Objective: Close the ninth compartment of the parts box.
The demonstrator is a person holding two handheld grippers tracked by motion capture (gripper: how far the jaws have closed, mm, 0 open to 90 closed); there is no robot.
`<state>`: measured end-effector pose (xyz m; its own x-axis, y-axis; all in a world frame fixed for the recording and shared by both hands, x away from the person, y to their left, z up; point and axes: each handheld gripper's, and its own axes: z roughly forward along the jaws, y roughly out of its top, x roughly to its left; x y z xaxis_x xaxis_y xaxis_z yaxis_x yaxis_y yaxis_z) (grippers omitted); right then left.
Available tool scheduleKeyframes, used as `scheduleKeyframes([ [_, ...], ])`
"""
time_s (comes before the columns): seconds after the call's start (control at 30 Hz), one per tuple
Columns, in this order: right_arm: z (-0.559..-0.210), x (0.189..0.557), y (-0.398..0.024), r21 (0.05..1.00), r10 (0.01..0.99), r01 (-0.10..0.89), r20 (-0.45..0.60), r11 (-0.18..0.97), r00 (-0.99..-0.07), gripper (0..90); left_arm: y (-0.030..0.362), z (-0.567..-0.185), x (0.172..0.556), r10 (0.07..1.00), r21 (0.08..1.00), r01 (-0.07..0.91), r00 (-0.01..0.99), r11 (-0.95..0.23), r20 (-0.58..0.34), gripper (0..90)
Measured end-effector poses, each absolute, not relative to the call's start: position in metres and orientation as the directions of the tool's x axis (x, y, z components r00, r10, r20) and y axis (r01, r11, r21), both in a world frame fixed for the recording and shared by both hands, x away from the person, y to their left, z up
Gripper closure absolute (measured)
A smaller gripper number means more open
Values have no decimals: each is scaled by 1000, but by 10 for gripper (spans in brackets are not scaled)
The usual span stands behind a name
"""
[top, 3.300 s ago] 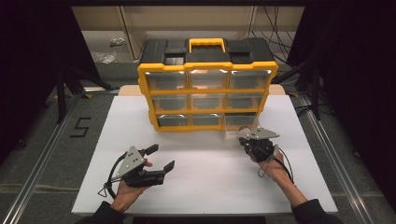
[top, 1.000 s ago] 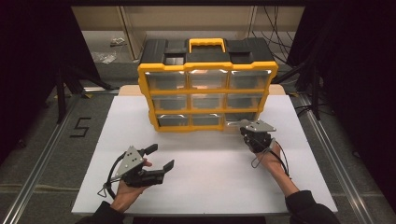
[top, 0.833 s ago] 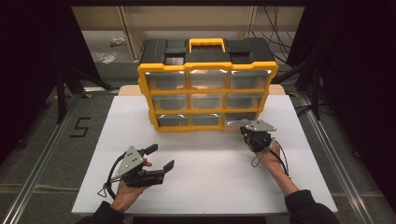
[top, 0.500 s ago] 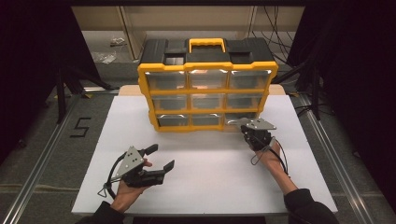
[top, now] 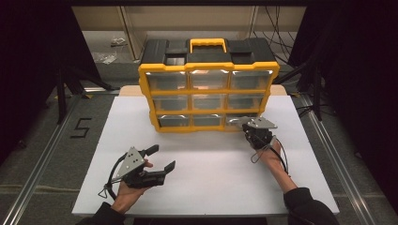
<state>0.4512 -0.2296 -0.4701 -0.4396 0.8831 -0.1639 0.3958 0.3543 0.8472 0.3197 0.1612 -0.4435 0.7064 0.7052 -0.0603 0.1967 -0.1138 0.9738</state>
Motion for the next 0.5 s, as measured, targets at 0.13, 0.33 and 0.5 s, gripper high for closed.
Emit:
scheduleKeyframes([
  [0.13,-471,453,-229,849,887,396,-162,349,-433,900,161,-443,320,705,974,198,706,-114,-61,179],
  [0.33,-472,455,-229,848,888,400,-162,349,-430,900,161,-443,320,702,974,196,710,-116,-59,179],
  [0.5,-473,458,-229,848,887,396,-166,352,-432,900,161,-443,320,701,974,196,710,-109,-64,179],
])
